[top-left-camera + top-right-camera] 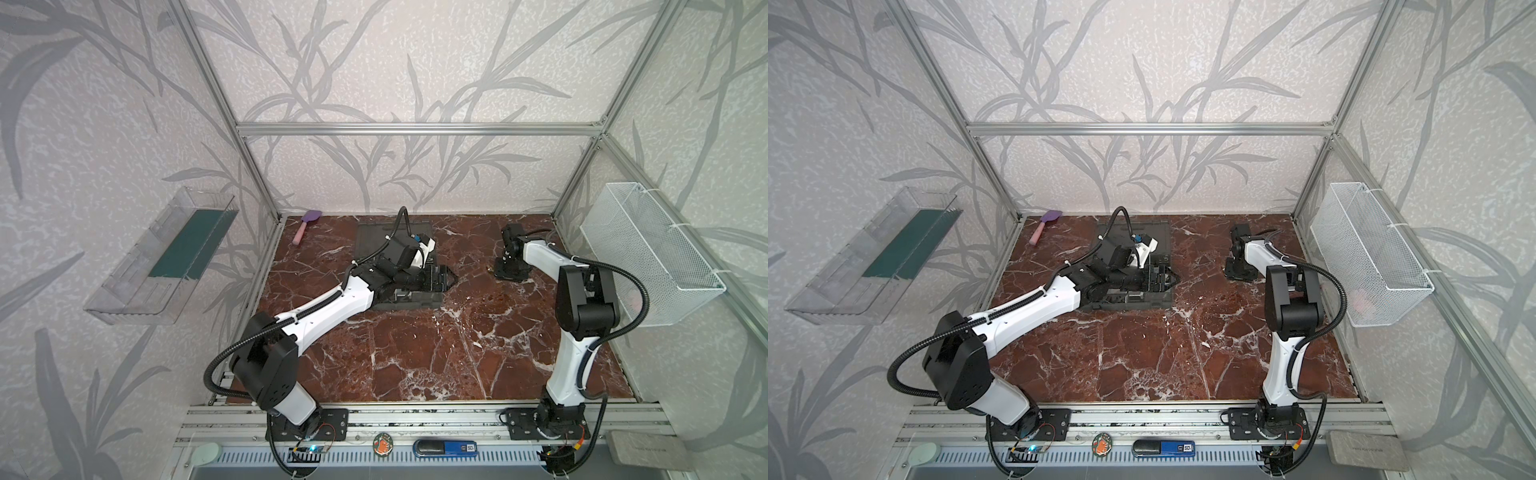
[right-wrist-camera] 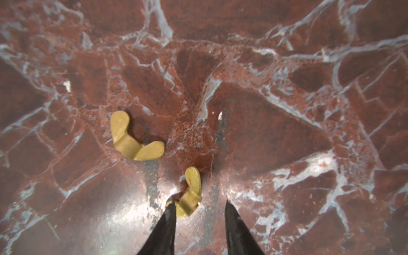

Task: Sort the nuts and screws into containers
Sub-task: 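Move the open right gripper back over the two remaining brass wing nuts, then lower the right gripper and grasp a brass wing nut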

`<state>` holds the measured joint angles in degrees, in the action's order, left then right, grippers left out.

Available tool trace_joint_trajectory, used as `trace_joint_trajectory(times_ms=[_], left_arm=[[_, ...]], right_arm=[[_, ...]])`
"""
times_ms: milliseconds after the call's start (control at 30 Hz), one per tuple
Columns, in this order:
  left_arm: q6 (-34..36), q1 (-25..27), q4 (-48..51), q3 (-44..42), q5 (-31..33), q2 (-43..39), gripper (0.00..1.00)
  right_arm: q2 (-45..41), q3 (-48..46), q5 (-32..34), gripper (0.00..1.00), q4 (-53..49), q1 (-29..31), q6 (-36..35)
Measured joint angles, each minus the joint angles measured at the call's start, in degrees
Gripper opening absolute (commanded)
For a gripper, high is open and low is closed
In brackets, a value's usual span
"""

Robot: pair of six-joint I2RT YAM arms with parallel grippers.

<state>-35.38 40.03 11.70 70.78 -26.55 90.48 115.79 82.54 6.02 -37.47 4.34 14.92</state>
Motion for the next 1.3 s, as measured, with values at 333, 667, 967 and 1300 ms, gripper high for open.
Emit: trace_joint_trajectory(times_ms=[333, 667, 967, 1300], left_arm=[[0.37, 0.00, 0.26, 0.00, -0.04, 0.11, 0.99], [0.81, 0.00, 0.26, 0.00, -0.11, 0.94, 0.99], [0.90, 0.00, 0.50, 0.44, -0.17, 2.19, 1.00], [0.87, 0.00, 0.50, 0.44, -0.15, 2.19, 0.99]], right_arm=[[1.46, 0.35, 0.07, 0.28, 0.59, -0.02, -0.09], [2.19, 0.68, 0.57, 0.18, 0.87, -0.33, -0.68], [2.19, 0.70, 1.01, 0.18, 0.74, -0.33, -2.80], [1.49, -0.31, -0.52, 0.22, -0.15, -0.04, -3.87]])
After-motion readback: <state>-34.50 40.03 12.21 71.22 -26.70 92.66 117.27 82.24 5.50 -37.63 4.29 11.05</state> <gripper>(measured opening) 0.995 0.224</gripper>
